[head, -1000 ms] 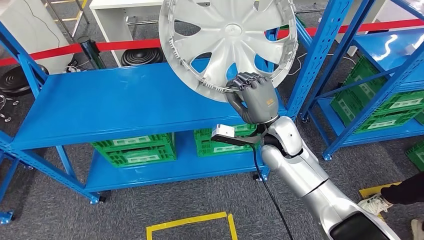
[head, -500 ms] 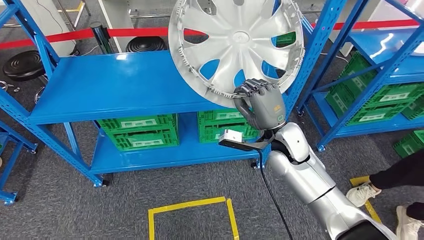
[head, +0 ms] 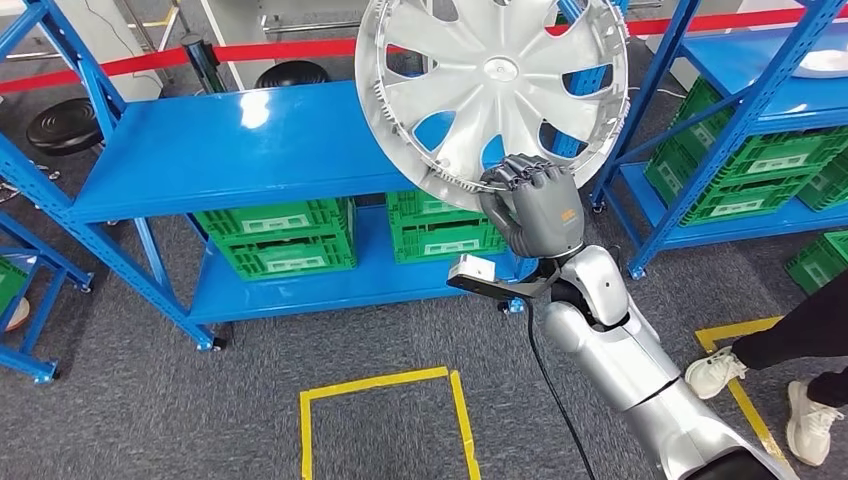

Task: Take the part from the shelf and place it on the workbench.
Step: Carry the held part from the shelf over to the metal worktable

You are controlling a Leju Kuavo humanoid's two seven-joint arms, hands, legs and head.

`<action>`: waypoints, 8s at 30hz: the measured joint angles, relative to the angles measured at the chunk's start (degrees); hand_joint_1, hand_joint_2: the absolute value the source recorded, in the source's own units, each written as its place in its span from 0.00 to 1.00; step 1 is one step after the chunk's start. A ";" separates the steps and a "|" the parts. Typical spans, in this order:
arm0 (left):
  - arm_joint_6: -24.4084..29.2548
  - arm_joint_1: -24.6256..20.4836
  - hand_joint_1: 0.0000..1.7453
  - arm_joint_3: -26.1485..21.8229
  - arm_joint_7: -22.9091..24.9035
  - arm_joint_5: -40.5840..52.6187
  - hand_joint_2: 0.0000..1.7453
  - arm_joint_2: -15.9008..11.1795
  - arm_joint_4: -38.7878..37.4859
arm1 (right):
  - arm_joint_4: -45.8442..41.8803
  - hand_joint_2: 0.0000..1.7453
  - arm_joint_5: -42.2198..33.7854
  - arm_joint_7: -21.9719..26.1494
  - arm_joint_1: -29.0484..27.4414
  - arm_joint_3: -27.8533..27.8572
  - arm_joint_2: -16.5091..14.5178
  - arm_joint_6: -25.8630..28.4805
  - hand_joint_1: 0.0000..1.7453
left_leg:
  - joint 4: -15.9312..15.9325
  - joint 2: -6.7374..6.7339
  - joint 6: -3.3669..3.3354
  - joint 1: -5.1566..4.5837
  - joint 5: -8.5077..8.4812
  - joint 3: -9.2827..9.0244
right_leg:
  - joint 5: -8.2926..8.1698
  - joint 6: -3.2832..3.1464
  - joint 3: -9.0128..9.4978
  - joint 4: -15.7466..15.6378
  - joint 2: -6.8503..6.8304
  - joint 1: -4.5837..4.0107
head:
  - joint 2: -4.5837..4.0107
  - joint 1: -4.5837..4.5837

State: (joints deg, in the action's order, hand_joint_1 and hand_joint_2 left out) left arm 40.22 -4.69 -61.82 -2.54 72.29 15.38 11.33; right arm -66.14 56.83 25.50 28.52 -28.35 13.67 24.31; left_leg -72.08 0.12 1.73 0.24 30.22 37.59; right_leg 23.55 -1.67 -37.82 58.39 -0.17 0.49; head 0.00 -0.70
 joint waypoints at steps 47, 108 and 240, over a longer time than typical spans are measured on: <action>0.00 -0.47 0.00 -0.10 -3.93 3.18 1.00 -0.41 1.13 | 7.40 1.00 -3.85 3.84 3.98 2.33 -3.99 -0.72 1.00 | 13.65 3.69 -2.99 -0.19 -5.24 -2.42 | 5.89 2.43 2.64 5.67 1.74 0.18 | 0.00 0.32; -13.50 -0.04 0.00 -2.59 1.66 7.29 1.00 -1.28 -0.52 | 1.00 1.00 6.41 1.86 -0.84 1.43 -9.73 -5.86 1.00 | 13.11 5.79 -2.74 0.08 -5.33 -1.79 | 6.69 1.81 2.47 6.86 2.28 -0.13 | 0.00 0.52; -14.29 -0.26 0.00 -1.60 1.32 6.09 1.00 -2.09 -0.58 | 2.52 1.00 8.11 0.87 4.20 -2.75 -6.66 -5.21 1.00 | 3.44 1.33 0.49 0.64 -1.45 4.97 | 3.17 0.03 5.46 -1.48 -0.65 -0.26 | 0.00 -1.05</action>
State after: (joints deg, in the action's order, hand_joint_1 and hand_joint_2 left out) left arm 25.92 -4.95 -63.42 -1.22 78.38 13.28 10.75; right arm -63.61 64.94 26.36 32.72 -31.10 7.02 19.10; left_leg -68.64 1.45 2.22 0.88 28.77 42.56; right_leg 26.72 -1.63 -32.35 56.92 -0.82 0.23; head 0.00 -1.75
